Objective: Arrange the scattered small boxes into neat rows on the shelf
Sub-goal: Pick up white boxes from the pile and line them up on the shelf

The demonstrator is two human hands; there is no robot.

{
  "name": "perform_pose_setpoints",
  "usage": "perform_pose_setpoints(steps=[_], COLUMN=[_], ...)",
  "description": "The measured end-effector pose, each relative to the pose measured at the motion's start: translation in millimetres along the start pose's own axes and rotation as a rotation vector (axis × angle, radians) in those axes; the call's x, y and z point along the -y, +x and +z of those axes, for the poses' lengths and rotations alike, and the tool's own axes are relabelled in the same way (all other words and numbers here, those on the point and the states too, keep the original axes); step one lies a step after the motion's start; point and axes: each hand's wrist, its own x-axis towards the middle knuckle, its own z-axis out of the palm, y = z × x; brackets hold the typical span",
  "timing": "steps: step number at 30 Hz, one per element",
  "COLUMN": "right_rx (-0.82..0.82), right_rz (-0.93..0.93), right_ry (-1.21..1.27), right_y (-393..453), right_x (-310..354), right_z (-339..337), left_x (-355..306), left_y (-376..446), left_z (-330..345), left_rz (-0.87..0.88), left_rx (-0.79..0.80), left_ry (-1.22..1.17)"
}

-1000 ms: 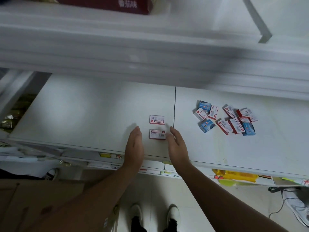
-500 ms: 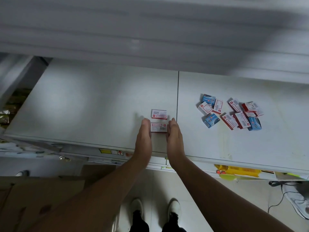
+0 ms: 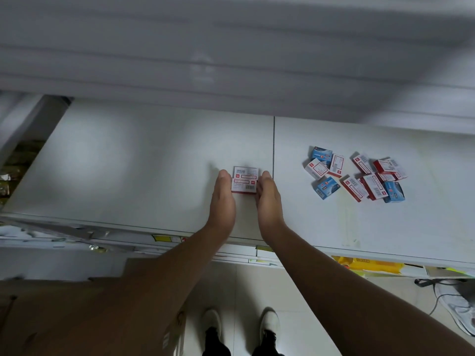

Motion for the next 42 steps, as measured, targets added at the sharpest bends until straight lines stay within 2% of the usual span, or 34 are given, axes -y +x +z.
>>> perform_pose_setpoints(steps=[15, 20, 27, 32, 35, 38, 42], right_rx=[0.009, -0.055, 0.022, 0.122, 0.158, 0.126, 0.11], right_rz=[0.05, -0.08, -0.135, -0.155, -0.242, -0.314, -0.332], right_ry=[-0.023, -0.169, -0.494, -0.742, -1.0, -1.288, -1.403], right_y=[36.1, 14.2, -5.4, -23.6, -31.2, -40.2, -54.3], right_x=[27.0, 42.2, 67.0, 107.1, 128.7, 144.0, 150.1], right_z=[3.9, -0.5, -27.3, -47.2, -56.7, -65.1, -76.9], left_x=[-24.0, -30.2, -37.2, -73.1, -96.1, -110.2, -111.5], left_y=[46.1, 33.4, 20.2, 1.5, -13.1, -26.3, -40.1], left_z=[6.4, 3.2, -25.8, -35.4, -33.1, -30.2, -21.0], left_rz=[0.004, 0.063, 0.207, 0.276, 0.331, 0.397, 0.476], left_rx=[-0.013, -0.002, 0.033, 0.086, 0.12, 0.12, 0.127], left_ry=[0.064, 0.173, 0.624, 0.961, 1.189, 1.434, 1.527])
